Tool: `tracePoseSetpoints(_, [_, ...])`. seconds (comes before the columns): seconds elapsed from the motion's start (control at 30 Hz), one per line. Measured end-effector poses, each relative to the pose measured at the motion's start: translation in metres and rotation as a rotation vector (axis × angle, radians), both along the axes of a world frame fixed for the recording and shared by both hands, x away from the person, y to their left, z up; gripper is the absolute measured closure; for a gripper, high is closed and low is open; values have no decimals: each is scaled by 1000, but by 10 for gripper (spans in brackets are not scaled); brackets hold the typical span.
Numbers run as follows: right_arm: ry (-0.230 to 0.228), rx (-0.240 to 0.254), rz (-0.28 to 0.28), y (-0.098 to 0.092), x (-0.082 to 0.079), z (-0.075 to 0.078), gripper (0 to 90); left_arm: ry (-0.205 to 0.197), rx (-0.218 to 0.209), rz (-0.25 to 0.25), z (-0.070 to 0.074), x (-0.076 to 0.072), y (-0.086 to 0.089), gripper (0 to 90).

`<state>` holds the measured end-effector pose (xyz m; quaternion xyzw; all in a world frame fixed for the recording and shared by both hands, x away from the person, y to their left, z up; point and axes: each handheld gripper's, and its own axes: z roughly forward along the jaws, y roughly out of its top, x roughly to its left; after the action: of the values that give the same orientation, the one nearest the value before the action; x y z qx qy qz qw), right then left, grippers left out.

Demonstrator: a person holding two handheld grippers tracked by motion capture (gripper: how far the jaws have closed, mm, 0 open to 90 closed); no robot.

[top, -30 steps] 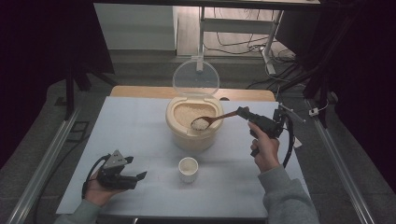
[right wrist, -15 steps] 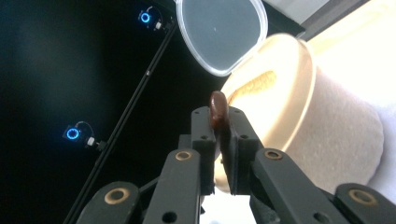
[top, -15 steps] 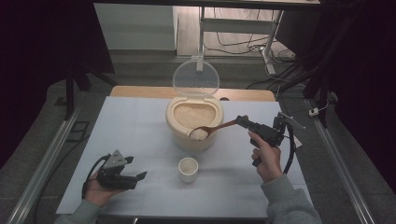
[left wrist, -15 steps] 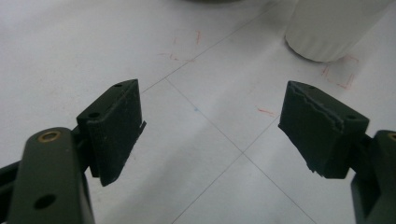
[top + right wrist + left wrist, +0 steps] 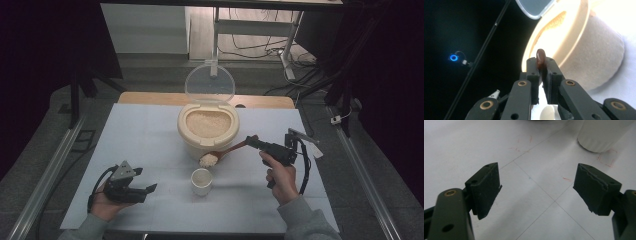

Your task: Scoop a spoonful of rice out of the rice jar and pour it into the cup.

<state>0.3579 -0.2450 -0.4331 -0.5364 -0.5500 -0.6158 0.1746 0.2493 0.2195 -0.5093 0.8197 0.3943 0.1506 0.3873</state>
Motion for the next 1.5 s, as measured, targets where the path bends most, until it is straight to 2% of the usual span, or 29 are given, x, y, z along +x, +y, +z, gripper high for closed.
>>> tracePoseSetpoints(0.13, [0, -35, 12, 3, -1, -5, 832, 1, 1, 0, 0, 0, 0, 208])
tracePoseSetpoints(0.43, [-39, -124, 20, 14, -2, -7, 832, 2, 6, -2, -1, 0, 0, 208])
tracePoseSetpoints(0.77, [-134, -223, 30, 26, -9, 0, 831, 3, 4, 0, -1, 0, 0, 208])
tracePoseSetpoints(0.93, [-174, -256, 39, 30, -12, 5, 831, 4, 6, 0, -2, 0, 0, 208])
tracePoseSetpoints(1.03, [-216, -281, 47, 32, -15, 7, 831, 3, 8, 0, -2, 0, 0, 209])
tracePoseSetpoints(1.3, [-352, -319, 74, 34, -26, 16, 831, 4, 7, 2, -2, 0, 0, 209])
tracePoseSetpoints(1.4, [-375, -325, 87, 34, -28, 18, 831, 3, 9, 2, -2, 0, 0, 208])
tracePoseSetpoints(1.5, [-377, -321, 87, 33, -28, 17, 831, 3, 6, 4, -2, 0, 1, 209])
